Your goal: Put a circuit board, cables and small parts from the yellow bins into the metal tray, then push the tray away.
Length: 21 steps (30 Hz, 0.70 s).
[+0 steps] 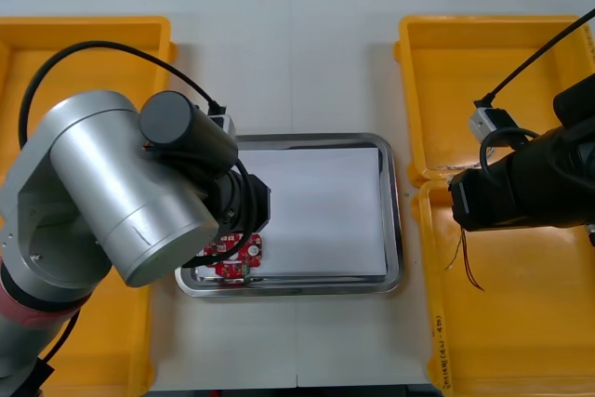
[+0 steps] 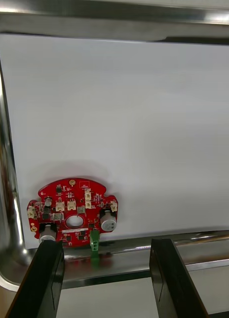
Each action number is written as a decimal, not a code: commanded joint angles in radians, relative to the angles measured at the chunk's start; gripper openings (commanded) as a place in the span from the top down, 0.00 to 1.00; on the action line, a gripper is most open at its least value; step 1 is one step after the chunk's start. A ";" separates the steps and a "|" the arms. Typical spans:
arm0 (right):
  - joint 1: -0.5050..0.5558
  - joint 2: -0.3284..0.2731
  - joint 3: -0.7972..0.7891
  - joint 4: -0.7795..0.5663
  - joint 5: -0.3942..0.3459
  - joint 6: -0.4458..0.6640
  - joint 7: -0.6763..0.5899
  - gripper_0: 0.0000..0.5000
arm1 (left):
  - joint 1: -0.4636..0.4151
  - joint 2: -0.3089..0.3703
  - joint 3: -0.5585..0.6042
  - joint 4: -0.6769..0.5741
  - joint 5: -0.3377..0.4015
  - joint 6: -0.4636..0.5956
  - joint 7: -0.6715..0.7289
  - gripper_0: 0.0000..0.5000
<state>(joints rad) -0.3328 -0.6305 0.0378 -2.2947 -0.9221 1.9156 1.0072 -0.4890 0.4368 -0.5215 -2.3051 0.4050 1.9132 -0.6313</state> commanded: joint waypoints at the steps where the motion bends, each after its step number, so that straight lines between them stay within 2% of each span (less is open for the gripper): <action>1: 0.005 -0.018 0.008 -0.008 -0.004 0.004 0.060 1.00 | 0.012 0.068 0.103 -0.076 0.067 0.007 -0.022 0.00; 12: -0.041 -0.018 0.071 -0.008 -0.024 0.004 0.105 1.00 | 0.012 0.211 0.322 -0.082 0.290 0.007 -0.030 0.00; 18: -0.077 -0.021 0.100 -0.008 -0.037 0.004 0.140 1.00 | 0.012 0.287 0.425 -0.054 0.357 0.007 -0.047 0.00; 21: -0.104 -0.026 0.129 -0.002 -0.037 0.004 0.202 1.00 | 0.012 0.321 0.479 -0.025 0.374 0.007 -0.061 0.00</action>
<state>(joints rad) -0.3780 -0.6309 0.1268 -2.2945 -0.9480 1.9156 1.1481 -0.4869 0.6921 -0.1157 -2.3430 0.7579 1.9136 -0.6314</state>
